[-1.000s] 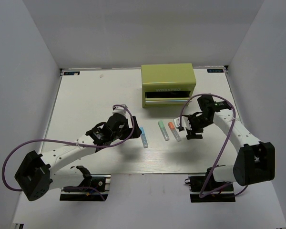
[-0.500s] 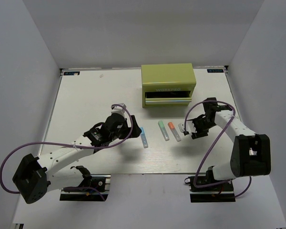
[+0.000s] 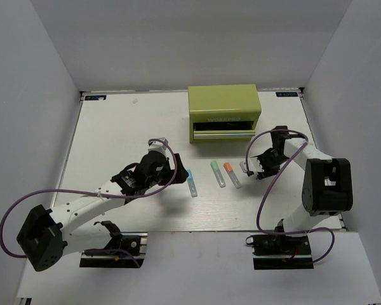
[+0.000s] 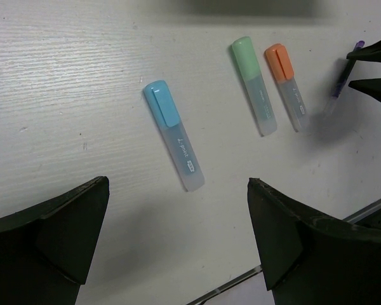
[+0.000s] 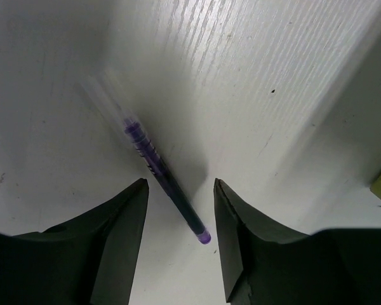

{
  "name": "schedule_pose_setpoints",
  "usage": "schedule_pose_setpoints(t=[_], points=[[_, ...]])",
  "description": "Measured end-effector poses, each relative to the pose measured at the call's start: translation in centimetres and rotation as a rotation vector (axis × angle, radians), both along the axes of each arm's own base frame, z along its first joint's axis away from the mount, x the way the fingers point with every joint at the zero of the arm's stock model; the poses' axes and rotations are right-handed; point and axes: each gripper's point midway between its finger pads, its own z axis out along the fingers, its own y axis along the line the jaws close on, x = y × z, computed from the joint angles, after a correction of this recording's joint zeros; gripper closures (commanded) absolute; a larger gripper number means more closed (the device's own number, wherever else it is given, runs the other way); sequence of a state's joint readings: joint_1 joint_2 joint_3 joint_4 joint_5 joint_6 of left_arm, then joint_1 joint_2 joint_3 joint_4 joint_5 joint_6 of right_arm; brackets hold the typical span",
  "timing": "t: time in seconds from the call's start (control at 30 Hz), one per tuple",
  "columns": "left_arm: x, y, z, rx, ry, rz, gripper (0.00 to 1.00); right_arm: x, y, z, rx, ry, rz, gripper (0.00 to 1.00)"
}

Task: Sort the stationery into containers
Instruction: Pick up the pen from the center of the board.

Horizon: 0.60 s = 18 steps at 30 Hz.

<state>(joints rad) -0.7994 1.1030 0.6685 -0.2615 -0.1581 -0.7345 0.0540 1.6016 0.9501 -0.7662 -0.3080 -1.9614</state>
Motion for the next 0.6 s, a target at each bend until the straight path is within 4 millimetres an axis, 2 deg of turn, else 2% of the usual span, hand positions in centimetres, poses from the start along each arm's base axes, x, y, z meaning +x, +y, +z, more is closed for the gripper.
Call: schedule_pose_setpoints(t=[0.4, 0.6], points=[[0.1, 0.1, -0.7, 0.019, 0.013, 0.004, 0.00, -0.3, -0.5, -1.1, -0.026, 0.045, 0.011, 0.62], [0.1, 0.1, -0.9, 0.024, 0.017, 0.005, 0.00, -2.0, -0.5, -1.3, -0.024, 0.117, 0.016, 0.73]])
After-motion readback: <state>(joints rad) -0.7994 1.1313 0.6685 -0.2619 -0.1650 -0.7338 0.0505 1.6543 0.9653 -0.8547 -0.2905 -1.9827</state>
